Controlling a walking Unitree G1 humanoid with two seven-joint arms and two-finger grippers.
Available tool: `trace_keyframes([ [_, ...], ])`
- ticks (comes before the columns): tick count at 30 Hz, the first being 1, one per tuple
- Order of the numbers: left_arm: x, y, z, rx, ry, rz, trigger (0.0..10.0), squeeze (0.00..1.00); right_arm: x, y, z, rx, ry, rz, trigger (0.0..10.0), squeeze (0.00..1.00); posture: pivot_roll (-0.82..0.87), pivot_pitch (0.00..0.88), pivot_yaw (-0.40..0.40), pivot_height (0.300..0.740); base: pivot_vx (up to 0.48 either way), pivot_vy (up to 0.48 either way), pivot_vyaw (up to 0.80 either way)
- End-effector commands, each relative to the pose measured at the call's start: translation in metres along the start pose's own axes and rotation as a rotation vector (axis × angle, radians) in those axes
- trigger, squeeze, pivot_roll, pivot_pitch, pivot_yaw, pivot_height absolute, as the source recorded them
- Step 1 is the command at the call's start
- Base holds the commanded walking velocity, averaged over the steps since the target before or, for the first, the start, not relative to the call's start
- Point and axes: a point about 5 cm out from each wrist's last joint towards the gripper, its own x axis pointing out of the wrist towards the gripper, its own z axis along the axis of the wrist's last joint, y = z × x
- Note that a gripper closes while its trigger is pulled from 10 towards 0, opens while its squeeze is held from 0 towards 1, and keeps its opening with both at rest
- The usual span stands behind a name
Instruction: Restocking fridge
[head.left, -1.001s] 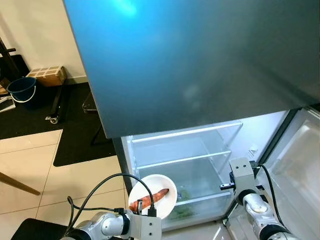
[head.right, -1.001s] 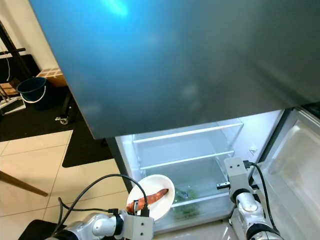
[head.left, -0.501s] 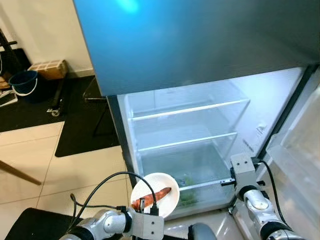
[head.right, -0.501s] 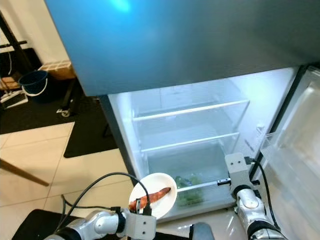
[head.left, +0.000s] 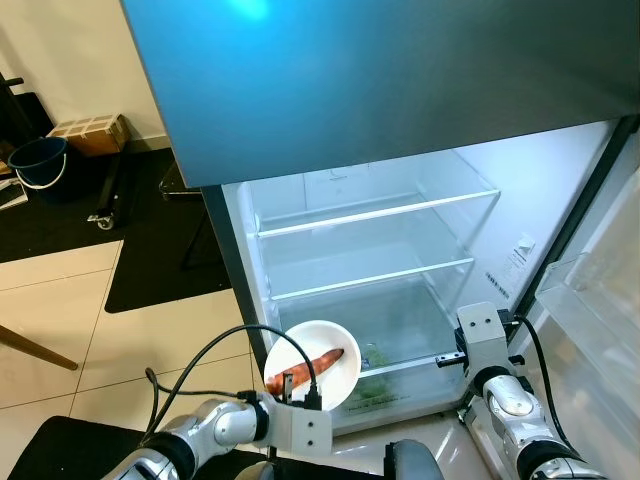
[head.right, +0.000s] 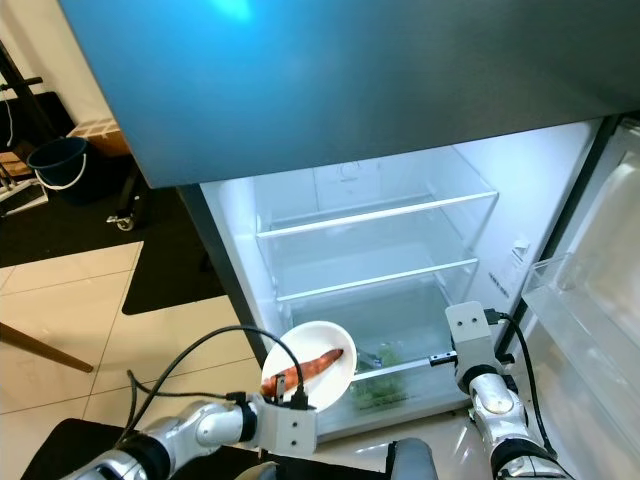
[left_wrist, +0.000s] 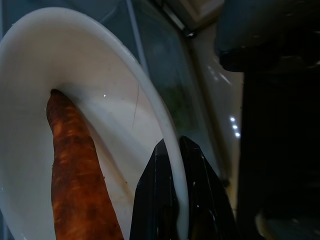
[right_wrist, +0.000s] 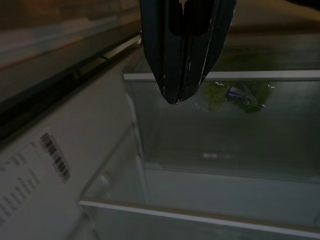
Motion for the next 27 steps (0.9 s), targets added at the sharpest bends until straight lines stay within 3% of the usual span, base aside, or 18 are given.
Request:
trace_keyframes([
  [1,0.003,0.0,0.003,0.006,-0.008,0.003,10.0,0.0,0.0,0.006,0.001,0.011,-0.015,0.016,10.0,0.0,-0.13,0.0,0.073,0.591,0.0,0.0,0.0],
  [12,0.012,0.014,0.016,0.09,-0.048,-0.026,10.0,0.0,0.003,0.014,0.006,0.013,-0.032,0.033,10.0,0.0,-0.14,0.0,0.082,0.591,0.0,0.0,0.0],
  [27,0.014,0.032,0.02,0.155,-0.034,-0.037,10.0,0.0,0.005,0.014,0.013,0.042,-0.069,0.021,10.0,0.0,-0.15,0.0,0.098,0.526,0.0,0.0,0.0],
])
